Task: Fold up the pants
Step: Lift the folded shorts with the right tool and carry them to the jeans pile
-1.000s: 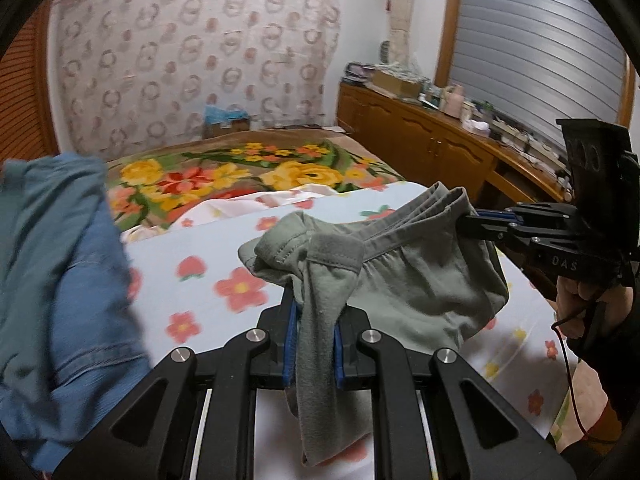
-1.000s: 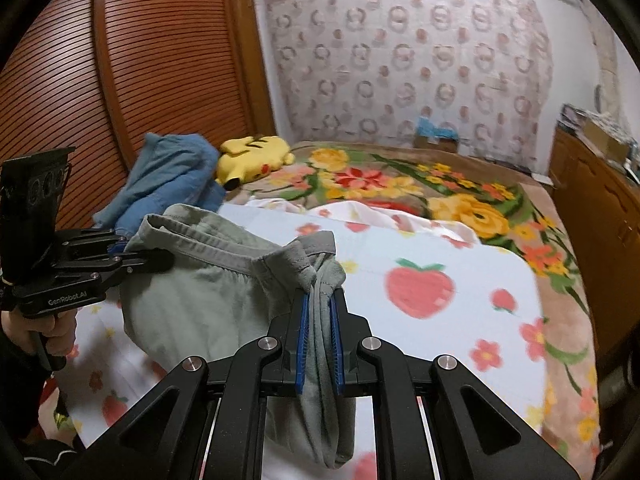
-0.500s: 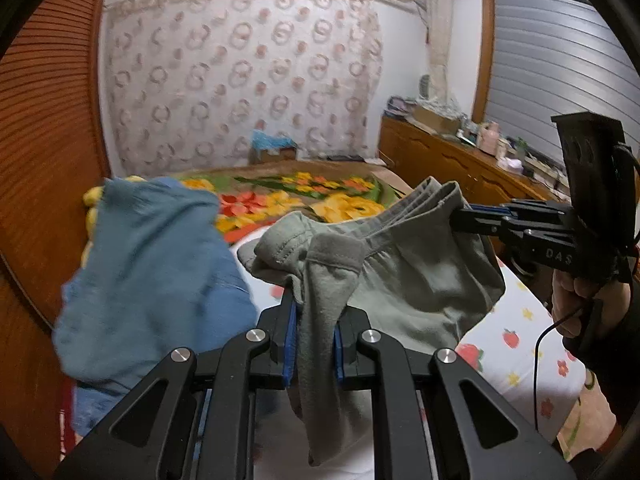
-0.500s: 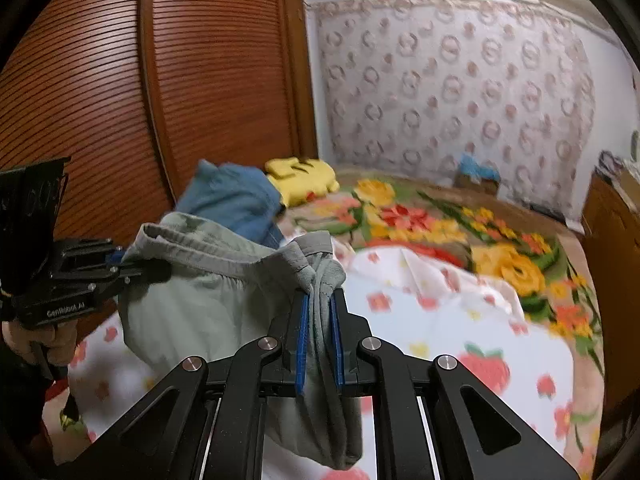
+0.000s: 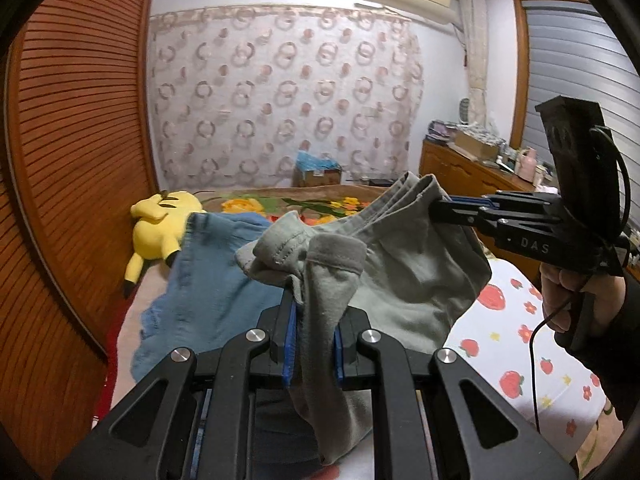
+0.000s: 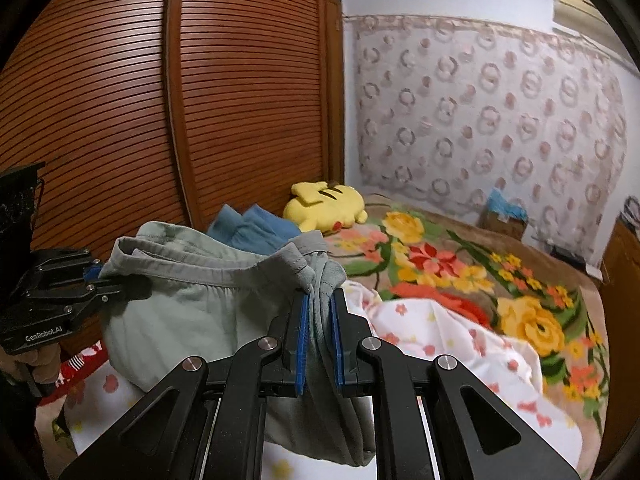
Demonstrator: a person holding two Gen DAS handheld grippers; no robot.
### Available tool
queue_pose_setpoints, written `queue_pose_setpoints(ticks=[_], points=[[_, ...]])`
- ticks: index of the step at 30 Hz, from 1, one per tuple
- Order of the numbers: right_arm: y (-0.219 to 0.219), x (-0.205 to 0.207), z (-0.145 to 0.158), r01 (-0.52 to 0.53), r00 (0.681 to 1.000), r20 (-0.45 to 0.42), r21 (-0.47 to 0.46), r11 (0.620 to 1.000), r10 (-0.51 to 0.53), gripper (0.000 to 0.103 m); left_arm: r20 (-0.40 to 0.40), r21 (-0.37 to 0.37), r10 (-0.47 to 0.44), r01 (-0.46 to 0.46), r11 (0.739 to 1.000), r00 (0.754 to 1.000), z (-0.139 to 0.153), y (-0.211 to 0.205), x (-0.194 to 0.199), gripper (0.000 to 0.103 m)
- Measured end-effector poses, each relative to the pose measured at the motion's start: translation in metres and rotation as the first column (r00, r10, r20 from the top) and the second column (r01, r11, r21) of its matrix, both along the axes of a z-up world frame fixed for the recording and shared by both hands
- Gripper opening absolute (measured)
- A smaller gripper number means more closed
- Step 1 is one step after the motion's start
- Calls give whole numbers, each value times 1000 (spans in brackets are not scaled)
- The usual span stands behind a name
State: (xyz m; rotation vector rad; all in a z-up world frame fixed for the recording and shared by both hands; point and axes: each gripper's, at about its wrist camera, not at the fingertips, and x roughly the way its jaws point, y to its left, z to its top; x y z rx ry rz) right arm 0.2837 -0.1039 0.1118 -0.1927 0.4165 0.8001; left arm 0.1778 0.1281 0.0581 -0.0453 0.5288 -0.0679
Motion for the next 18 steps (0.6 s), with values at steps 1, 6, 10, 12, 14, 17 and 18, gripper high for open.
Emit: queue_pose_setpoints(ticks=[1, 6, 10, 12, 14, 17, 18], points=[[3, 2, 0, -6, 1000, 6, -4, 1000, 6, 11, 3, 1, 9, -9, 1000, 1000, 0, 3, 0, 16], [21, 19, -1, -50, 999, 21, -30, 998, 50, 11, 21, -6, 47, -47, 999, 999, -3, 16, -6, 16], [36, 39, -1, -70, 997, 18, -46, 996, 71, 11, 11, -18, 72, -71, 997, 997, -8, 26, -4, 16], [43, 46, -1, -78, 997, 20, -52, 996, 80, 11, 8, -23, 84, -84, 996, 996, -11, 31, -3, 16], [49, 52, -1, -89, 996, 25, -59, 994, 91, 11, 10, -29, 94, -94, 995, 996, -13, 36, -5, 16], [59, 59, 0, -106, 993, 36, -68, 992, 108, 11, 17, -38, 106, -105, 994, 994, -13, 40, -8, 16], [62, 60, 1, -111, 993, 41, -71, 991, 114, 11, 19, -40, 111, -110, 993, 994, -13, 39, -10, 16]])
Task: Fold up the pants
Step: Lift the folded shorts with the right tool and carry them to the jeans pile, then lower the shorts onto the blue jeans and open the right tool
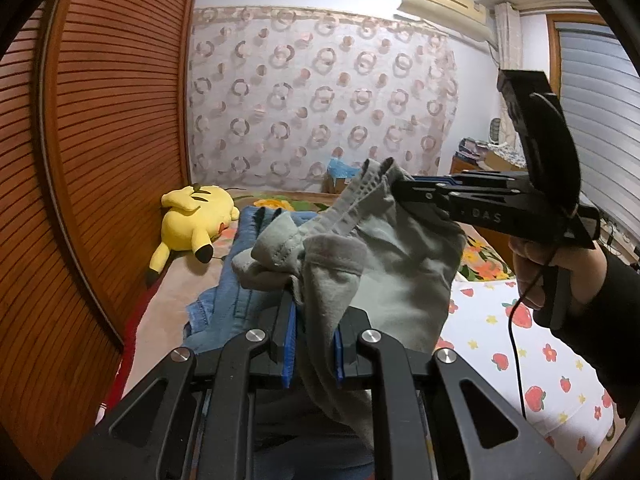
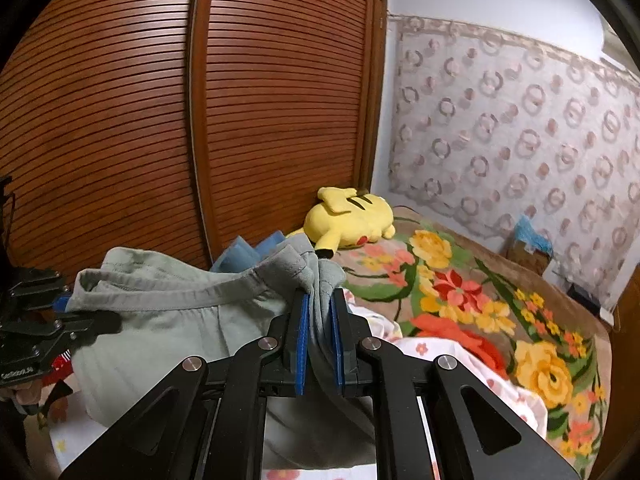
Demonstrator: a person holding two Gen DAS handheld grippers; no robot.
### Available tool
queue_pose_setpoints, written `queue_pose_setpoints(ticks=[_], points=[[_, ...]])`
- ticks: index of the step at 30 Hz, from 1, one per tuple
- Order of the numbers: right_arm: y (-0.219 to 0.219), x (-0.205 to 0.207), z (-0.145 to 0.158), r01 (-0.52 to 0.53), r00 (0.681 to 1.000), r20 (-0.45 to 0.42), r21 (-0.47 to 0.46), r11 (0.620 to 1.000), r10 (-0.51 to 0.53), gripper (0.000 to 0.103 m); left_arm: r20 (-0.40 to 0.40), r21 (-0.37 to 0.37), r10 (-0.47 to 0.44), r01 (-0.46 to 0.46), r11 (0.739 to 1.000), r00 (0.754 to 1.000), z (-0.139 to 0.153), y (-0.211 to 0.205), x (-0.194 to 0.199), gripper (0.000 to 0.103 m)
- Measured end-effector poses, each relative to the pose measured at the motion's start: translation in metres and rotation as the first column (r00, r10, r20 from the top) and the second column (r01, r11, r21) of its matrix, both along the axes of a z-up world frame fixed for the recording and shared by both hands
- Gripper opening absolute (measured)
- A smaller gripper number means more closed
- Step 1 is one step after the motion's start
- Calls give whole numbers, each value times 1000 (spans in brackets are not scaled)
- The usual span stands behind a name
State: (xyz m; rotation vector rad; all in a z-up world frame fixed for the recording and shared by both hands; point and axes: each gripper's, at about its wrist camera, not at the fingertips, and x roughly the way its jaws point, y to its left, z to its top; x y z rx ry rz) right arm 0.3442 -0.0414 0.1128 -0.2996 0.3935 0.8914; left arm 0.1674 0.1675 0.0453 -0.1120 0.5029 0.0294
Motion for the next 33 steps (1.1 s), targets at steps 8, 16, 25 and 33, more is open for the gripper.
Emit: queue_pose_setpoints(ticks=[8, 16, 25, 33], points=[[32, 8, -3, -70, 996, 53, -41, 997, 72, 11, -6, -46, 51, -51, 998, 999, -12, 9, -10, 16], [69, 16, -10, -154, 984, 80, -87, 984, 161, 11, -7, -80, 118, -118, 990, 993, -22, 13, -23, 16], [78, 30, -22, -161, 986, 14, -84, 983, 163, 16, -71, -78, 158, -163, 983, 985, -33, 22, -19, 24], [44, 19, -3, -127, 992, 16, -10, 992, 127, 29, 5, -53, 153, -153, 987, 988, -9, 22, -31, 49]])
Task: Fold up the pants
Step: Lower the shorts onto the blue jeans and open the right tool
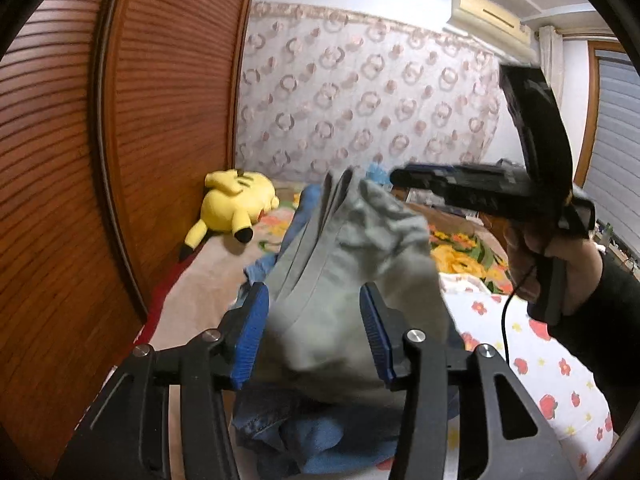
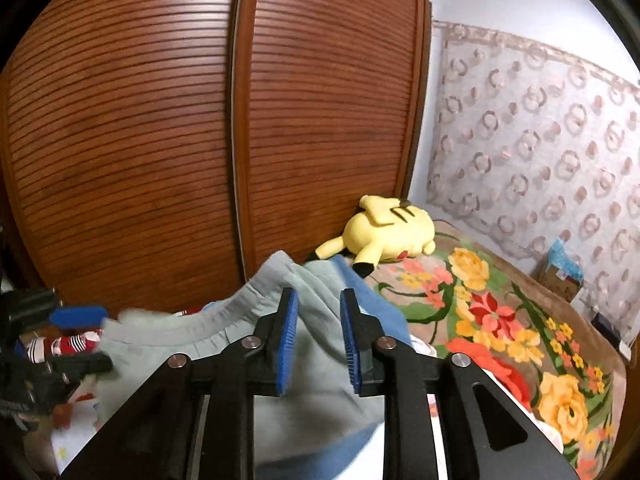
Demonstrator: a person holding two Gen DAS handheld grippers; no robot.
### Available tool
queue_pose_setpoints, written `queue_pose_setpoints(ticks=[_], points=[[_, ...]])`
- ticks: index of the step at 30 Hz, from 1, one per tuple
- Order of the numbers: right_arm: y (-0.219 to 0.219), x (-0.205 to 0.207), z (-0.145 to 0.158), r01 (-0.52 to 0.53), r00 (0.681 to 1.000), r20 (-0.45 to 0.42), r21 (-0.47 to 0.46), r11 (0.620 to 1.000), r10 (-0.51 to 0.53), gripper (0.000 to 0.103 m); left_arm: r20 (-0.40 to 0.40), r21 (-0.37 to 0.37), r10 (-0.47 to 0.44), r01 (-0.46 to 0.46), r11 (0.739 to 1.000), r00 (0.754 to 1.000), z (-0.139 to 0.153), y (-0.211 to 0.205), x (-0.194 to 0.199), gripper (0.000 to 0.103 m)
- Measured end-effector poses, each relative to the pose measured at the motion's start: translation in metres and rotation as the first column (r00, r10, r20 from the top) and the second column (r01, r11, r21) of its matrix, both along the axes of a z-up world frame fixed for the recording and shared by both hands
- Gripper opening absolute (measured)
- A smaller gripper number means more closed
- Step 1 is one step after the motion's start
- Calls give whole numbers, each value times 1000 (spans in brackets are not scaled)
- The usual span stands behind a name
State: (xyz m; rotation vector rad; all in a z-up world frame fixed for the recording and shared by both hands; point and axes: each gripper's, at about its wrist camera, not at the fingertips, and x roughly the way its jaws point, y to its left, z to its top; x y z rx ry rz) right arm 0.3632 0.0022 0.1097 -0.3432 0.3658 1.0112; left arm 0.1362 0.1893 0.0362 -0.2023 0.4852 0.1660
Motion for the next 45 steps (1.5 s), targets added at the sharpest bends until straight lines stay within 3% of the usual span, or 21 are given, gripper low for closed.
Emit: queue_pose_setpoints(ticks=[3, 8, 13, 19, 28, 36, 39, 45], points=[[-12, -7, -2, -4, 1000, -23, 13, 1000, 5, 29, 19, 14, -19, 18, 1000, 1000, 6, -3, 4, 49], [-18, -8, -22, -15, 997, -78, 0, 1000, 15, 29, -29, 19, -57, 57, 998, 998, -4, -7, 24, 49], [-7, 17, -38, 1, 991, -130, -42, 999, -6, 29, -121, 3, -88, 89, 996, 989, -31, -11, 40, 49], [10, 49, -44, 12, 981, -193, -38, 999, -19, 29, -173, -6, -95, 95, 995, 980, -53, -12, 48, 49], [11, 56, -62, 23, 980, -196, -40, 999, -30, 30, -178, 6, -103, 106, 994, 979, -58, -18, 52, 49], [3, 37, -54, 54, 981, -182, -35, 998, -59, 35, -185, 6, -96, 99, 995, 978, -54, -19, 51, 50], [-2, 26, -50, 60, 983, -172, -24, 998, -63, 38, -186, 17, -95, 99, 995, 978, -51, -19, 52, 51], [-19, 7, -45, 70, 982, -175, 8, 998, -67, 41, -159, 24, -97, 102, 994, 982, -40, -20, 48, 69]])
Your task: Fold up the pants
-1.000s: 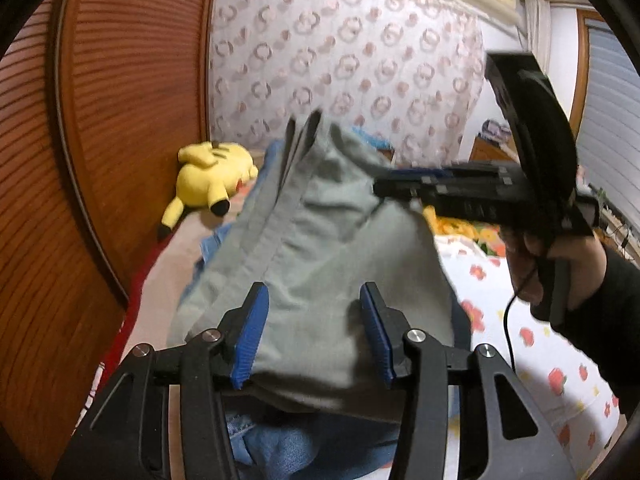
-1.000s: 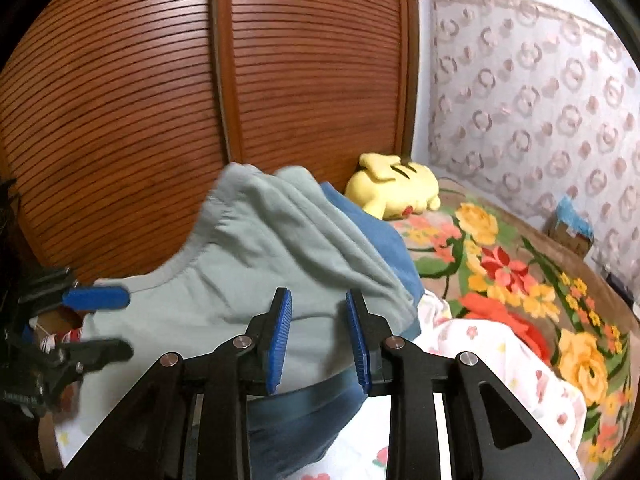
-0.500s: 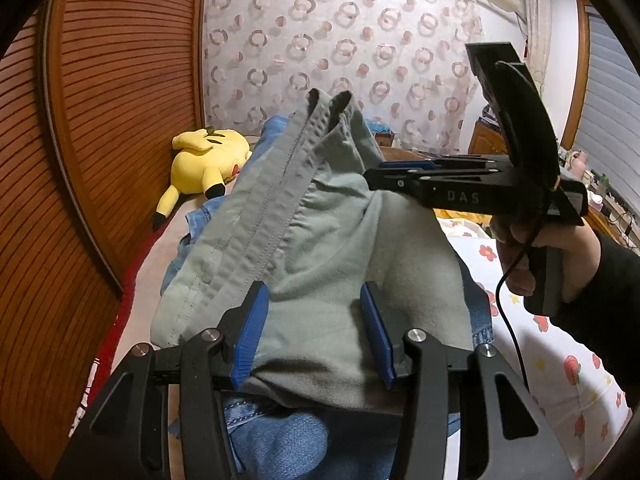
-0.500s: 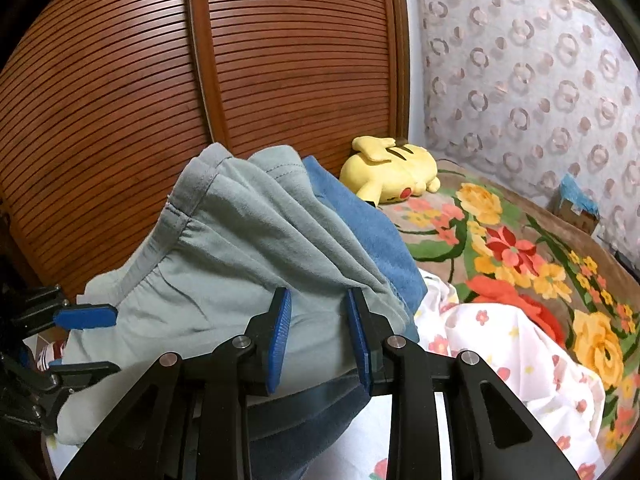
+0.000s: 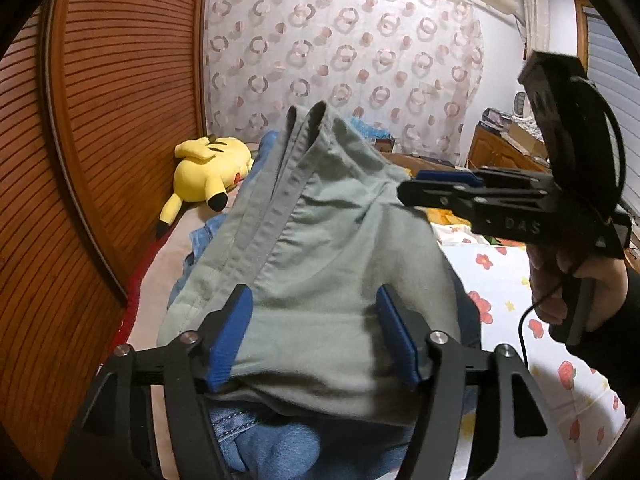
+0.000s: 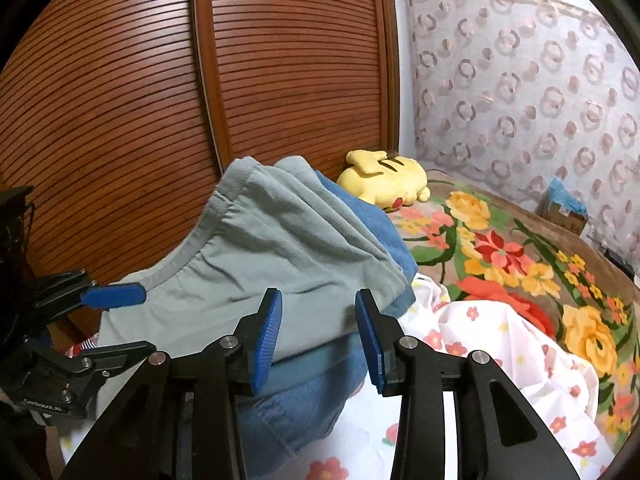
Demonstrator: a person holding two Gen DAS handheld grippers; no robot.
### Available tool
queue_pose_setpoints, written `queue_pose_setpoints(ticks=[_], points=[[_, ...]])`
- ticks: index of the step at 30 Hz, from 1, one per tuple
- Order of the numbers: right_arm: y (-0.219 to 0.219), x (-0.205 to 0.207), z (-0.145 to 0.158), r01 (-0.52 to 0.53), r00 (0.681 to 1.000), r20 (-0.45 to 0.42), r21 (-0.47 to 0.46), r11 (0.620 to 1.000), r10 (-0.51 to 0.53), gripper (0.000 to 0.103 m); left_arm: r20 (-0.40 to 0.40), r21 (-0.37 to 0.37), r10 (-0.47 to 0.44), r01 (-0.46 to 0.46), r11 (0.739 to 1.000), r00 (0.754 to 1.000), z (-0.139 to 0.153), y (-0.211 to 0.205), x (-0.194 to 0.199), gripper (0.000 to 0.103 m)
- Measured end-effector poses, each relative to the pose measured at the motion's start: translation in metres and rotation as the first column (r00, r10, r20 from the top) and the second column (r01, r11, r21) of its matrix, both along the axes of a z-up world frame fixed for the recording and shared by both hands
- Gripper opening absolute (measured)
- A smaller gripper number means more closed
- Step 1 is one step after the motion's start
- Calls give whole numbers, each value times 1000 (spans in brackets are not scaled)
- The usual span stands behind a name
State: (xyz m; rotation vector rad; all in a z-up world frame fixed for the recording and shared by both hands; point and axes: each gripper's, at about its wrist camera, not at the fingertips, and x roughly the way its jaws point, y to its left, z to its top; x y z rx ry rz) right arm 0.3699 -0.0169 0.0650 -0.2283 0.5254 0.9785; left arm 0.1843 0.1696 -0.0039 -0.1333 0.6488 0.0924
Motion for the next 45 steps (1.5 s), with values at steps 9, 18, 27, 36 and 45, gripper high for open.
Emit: queue_pose_setpoints(ticks=[9, 18, 27, 36, 45], points=[[-25, -22, 3, 28, 1000, -5, 34, 999, -28, 58, 42, 24, 23, -24, 999, 999, 17, 1, -10, 87], [-39, -50, -1, 61, 998, -8, 40, 997, -61, 61, 66, 55, 30, -34, 998, 997, 23, -5, -19, 87], [-59, -84, 1, 109, 994, 0, 62, 992, -109, 61, 89, 47, 60, -64, 997, 994, 31, -15, -31, 87], [-75, -125, 0, 152, 988, 18, 61, 987, -153, 68, 113, 29, 44, -48, 998, 993, 30, -34, -54, 87], [-91, -159, -7, 194, 981, 15, 65, 979, -195, 70, 106, 40, 30, -35, 999, 994, 23, -50, -75, 87]])
